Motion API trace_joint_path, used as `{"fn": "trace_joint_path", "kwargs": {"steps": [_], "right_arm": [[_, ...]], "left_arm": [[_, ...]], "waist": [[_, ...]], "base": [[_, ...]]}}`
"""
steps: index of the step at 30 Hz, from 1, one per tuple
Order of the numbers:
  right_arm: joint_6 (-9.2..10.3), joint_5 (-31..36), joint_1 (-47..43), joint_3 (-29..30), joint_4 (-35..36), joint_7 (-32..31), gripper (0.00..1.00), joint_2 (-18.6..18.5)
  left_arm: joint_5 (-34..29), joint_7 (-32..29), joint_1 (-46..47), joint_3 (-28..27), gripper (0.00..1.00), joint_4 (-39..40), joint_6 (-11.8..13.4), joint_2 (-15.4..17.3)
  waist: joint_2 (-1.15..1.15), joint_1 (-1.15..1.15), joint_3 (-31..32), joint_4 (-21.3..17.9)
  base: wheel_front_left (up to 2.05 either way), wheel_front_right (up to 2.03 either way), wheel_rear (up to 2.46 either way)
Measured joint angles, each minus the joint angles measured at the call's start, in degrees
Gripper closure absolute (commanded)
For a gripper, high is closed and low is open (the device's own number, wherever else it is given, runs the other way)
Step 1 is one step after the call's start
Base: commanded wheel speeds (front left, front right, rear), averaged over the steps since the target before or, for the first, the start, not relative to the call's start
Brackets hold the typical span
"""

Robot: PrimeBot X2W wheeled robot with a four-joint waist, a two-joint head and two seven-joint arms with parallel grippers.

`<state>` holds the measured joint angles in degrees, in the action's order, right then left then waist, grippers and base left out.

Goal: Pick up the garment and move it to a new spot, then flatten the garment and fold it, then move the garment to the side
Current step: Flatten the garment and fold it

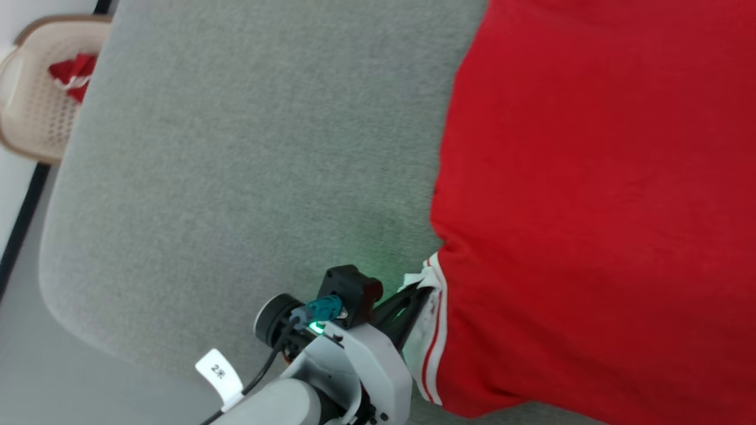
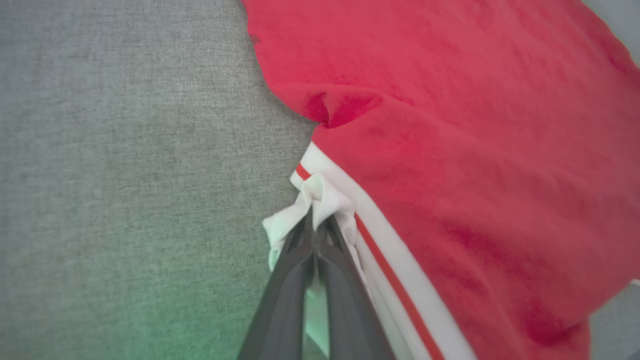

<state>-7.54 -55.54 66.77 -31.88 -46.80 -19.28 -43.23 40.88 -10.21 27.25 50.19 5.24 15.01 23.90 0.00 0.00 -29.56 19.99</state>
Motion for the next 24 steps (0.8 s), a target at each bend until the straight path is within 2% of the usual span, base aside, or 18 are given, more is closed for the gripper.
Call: {"fn": "trace_joint_path", "kwargs": {"steps": [9, 10, 11, 12, 19, 24], "right_arm": [[-0.01, -0.1, 3.9, -3.0, -6.1, -5.7, 0.0, -0.6], [-0.01, 0.0, 4.4, -3.5, -6.4, -6.4, 0.45, -0.6], [-0.01, 0.1, 4.6, -3.9, -6.6, -7.1, 0.45, -0.8], [0.0, 0.1, 4.9, -4.2, -6.7, -8.0, 1.0, -0.9], [-0.03, 0.1, 6.4, -5.7, -8.8, -9.4, 1.0, -0.3], [-0.02, -0.7, 5.4, -7.3, -7.0, -11.8, 1.0, -0.4]], "left_arm": [[0.1, 1.5, 1.2, 0.5, 1.0, -2.0, -1.8, -2.0], [0.3, 1.5, 1.4, 0.6, 1.0, -2.2, -2.0, -2.1], [0.3, 1.7, 1.5, 0.7, 1.0, -2.4, -2.0, -2.2], [0.3, 1.8, 1.6, 0.7, 1.0, -2.6, -2.4, -2.3], [0.7, 2.5, 1.7, 0.4, 1.0, -4.0, -2.6, -2.3], [1.4, 2.7, 1.1, -0.5, 1.0, -4.4, -2.3, -0.9]], "waist": [[0.0, 0.0, -2.1, 3.6], [0.0, 0.0, -2.2, 3.8], [0.0, 0.0, -2.3, 4.0], [0.0, 0.0, -2.3, 4.2], [0.0, 0.0, -1.5, 3.8], [0.0, 0.0, -0.1, 2.6]], "base": [[0.0, 0.0, 0.0], [0.0, 0.0, 0.0], [0.0, 0.0, 0.0], [0.0, 0.0, 0.0], [0.0, 0.0, 0.0], [0.0, 0.0, 0.0]]}}
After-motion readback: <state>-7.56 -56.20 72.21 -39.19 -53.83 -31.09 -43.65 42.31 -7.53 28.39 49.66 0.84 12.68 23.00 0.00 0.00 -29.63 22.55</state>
